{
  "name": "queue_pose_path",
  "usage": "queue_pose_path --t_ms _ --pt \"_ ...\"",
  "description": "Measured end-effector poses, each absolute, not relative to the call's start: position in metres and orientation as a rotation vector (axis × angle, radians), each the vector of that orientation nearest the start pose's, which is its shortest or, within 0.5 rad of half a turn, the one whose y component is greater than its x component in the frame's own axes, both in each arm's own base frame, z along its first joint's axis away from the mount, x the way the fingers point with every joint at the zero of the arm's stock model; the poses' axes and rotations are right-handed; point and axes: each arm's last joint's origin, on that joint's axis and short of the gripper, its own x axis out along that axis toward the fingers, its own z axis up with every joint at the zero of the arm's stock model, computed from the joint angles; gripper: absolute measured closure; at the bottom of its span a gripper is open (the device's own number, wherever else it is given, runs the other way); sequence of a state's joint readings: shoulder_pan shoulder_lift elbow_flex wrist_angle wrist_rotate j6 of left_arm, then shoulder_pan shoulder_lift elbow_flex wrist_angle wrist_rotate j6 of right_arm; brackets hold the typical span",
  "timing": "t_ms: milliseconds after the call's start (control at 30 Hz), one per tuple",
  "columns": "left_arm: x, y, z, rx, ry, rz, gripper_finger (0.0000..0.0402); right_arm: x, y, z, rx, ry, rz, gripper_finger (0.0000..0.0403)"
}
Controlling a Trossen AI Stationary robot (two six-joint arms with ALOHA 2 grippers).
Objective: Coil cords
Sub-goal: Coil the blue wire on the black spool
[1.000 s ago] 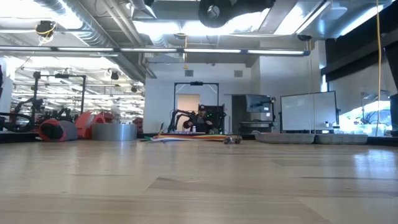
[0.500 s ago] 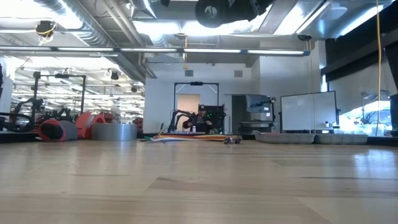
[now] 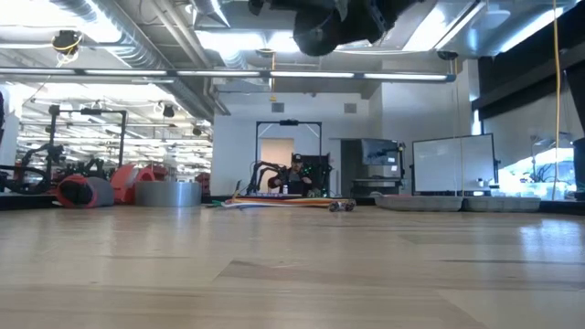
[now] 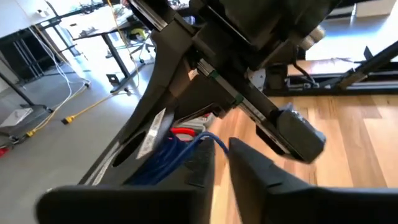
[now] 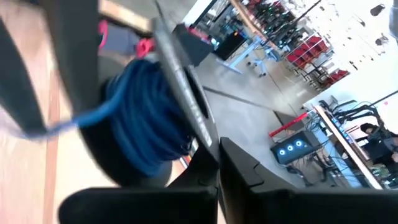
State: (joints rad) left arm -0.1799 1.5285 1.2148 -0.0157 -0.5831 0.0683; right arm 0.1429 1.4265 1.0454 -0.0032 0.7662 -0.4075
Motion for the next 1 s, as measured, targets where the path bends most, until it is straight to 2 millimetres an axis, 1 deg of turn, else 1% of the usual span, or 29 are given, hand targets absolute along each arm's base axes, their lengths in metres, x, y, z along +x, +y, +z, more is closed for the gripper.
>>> queue_pose_path --t_ms 133,233,367,467,600,700,933,1000 --pt "0.343 -0.052 0.317 0.221 0.346 0.368 0.0317 0.310 0.025 0.290 -0.599 0.553 -0.522 0.0400" --pt "0.341 -0.057 0.314 0.235 0.373 0.351 0.0295 0.308 0.024 0.285 -0.605 0.604 -0.519 0.0401" --pt "0.338 -0.063 0.310 0.259 0.420 0.331 0.0286 0.305 0.024 0.278 -0.612 0.648 -0.513 0.0401" --pt "0.335 -0.066 0.307 0.267 0.448 0.320 0.0285 0.301 0.023 0.266 -0.625 0.679 -0.497 0.0401" --pt "0.335 -0.069 0.308 0.220 0.436 0.322 0.0285 0.300 0.023 0.245 -0.635 0.700 -0.492 0.0401" --pt "0.336 -0.070 0.303 0.196 0.459 0.330 0.0285 0.302 0.023 0.225 -0.646 0.719 -0.482 0.0401" --pt "0.336 -0.071 0.264 0.175 0.611 0.352 0.0285 0.310 0.025 0.166 -0.704 0.812 -0.440 0.0401" --pt "0.335 -0.072 0.256 0.182 0.645 0.353 0.0285 0.314 0.025 0.154 -0.711 0.819 -0.447 0.0401"
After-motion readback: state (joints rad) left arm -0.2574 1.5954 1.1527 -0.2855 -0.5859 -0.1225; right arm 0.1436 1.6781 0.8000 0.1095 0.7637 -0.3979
